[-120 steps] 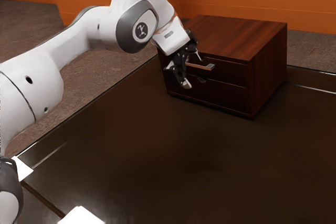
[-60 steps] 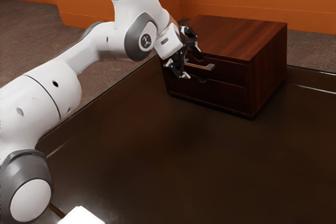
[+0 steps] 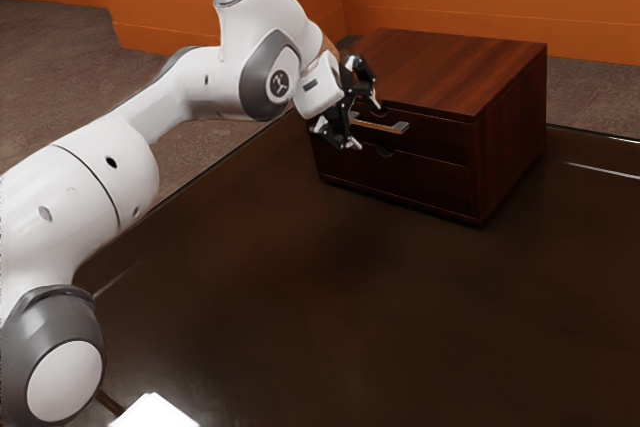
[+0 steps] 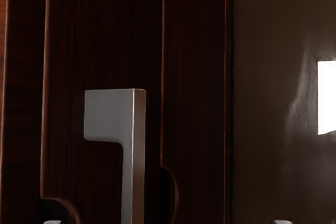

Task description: Pull the drawer handle with one arm to open the drawer

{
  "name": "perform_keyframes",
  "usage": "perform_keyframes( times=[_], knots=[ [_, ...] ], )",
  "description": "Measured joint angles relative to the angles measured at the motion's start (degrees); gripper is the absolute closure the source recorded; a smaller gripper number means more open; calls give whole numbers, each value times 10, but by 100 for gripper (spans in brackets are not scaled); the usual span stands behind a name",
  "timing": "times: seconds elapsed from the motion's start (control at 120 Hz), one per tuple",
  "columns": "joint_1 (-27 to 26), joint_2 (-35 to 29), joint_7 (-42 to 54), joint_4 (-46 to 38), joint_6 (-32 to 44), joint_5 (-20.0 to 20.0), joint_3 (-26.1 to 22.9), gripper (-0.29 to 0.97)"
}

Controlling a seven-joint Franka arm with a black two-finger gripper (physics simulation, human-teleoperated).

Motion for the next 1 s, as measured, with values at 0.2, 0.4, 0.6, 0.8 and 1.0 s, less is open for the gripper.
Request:
perform_keyframes(
  times=[0.2, 0.4, 0.6, 0.8, 1.0],
  knots=[
    [3, 8, 11, -4, 1, 0, 0, 24],
    [3, 12, 20, -4, 1, 0, -1, 25],
    [2, 14, 25, -4, 0, -1, -1, 30],
    [1, 6, 26, -7, -10, -3, 1, 40],
    [4, -22, 19, -50, -22, -3, 1, 41]
  ],
)
